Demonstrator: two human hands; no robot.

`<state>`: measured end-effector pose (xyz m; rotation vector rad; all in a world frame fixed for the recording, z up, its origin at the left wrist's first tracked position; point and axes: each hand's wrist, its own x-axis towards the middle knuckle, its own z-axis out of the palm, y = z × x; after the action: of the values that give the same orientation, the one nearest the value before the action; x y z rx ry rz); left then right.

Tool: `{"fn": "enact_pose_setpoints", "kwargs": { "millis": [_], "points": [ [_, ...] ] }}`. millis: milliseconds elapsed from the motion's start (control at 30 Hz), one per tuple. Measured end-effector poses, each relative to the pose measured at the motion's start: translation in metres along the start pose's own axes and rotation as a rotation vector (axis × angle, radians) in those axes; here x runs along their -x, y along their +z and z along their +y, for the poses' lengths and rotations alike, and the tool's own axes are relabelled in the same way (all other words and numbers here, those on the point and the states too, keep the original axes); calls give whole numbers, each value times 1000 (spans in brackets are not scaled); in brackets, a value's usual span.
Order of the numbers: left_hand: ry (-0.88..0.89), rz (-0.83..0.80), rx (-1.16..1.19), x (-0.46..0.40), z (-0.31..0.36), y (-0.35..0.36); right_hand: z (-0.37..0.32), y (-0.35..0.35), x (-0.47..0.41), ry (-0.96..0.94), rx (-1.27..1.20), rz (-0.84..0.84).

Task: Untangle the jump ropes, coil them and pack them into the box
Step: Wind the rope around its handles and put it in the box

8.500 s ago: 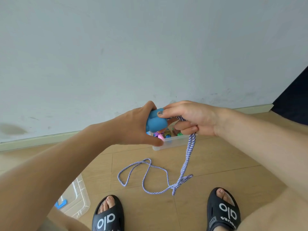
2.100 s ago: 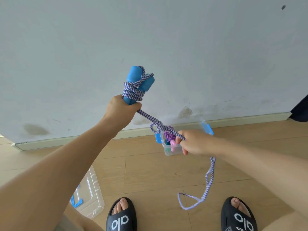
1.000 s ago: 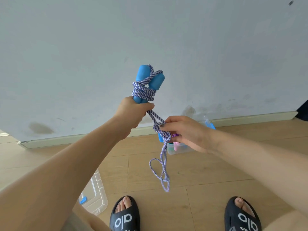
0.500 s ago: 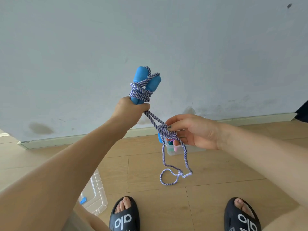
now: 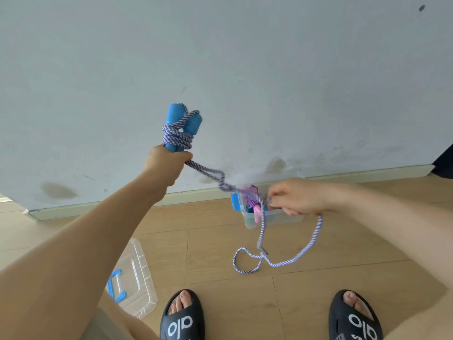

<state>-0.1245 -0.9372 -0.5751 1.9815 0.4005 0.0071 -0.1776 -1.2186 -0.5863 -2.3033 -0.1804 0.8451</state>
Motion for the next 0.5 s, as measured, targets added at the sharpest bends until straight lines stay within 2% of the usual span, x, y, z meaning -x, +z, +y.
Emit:
{"fn": "enact_pose_setpoints", "kwargs": {
  "millis": [67,133,333,500],
  "points": [
    [-2,-5,7,0,-1,2,12,-1,-4,78,195,-35],
    [7,-16,-5,1,0,7,18,0,-9,95,267,-5],
    [16,-113,26,10,9,15,8,14,-13,-17,407,31],
    [99,-200,-9,29,20,36,-25,29,-16,-131,-256,48]
  ]
}}
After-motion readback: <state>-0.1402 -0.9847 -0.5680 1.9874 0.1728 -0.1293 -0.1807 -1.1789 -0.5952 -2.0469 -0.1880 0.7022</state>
